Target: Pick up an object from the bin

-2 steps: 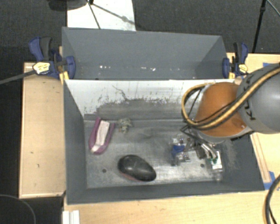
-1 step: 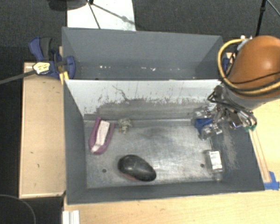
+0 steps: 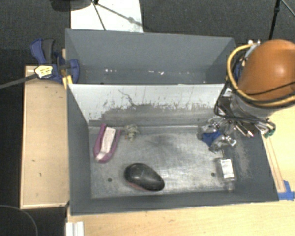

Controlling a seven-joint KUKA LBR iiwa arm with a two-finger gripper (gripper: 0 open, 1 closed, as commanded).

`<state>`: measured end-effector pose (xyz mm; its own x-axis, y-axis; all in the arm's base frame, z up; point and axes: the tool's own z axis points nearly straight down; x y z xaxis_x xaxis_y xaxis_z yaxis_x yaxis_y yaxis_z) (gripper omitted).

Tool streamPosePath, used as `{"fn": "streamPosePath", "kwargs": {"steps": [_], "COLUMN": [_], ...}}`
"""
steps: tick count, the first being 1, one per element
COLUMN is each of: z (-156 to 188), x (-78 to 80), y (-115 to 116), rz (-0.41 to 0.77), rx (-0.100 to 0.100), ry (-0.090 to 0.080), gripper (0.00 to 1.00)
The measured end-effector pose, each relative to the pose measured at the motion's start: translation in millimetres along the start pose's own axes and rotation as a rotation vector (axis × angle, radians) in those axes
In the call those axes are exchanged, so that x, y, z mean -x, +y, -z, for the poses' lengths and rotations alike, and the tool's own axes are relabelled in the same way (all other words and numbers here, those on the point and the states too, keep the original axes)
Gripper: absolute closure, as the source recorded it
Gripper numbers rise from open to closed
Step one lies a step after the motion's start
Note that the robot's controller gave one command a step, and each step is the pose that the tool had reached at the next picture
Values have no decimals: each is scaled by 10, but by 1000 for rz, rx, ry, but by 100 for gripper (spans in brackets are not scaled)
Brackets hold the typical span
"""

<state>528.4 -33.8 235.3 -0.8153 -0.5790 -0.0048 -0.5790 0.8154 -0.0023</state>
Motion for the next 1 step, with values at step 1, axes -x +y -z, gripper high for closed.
{"fn": "streamPosePath", "kwargs": {"steps": [1], "z": [-50], "x": [312], "y": [-55], "rz": [207], "rx": [1], "ry": [0], "gripper": [100]}}
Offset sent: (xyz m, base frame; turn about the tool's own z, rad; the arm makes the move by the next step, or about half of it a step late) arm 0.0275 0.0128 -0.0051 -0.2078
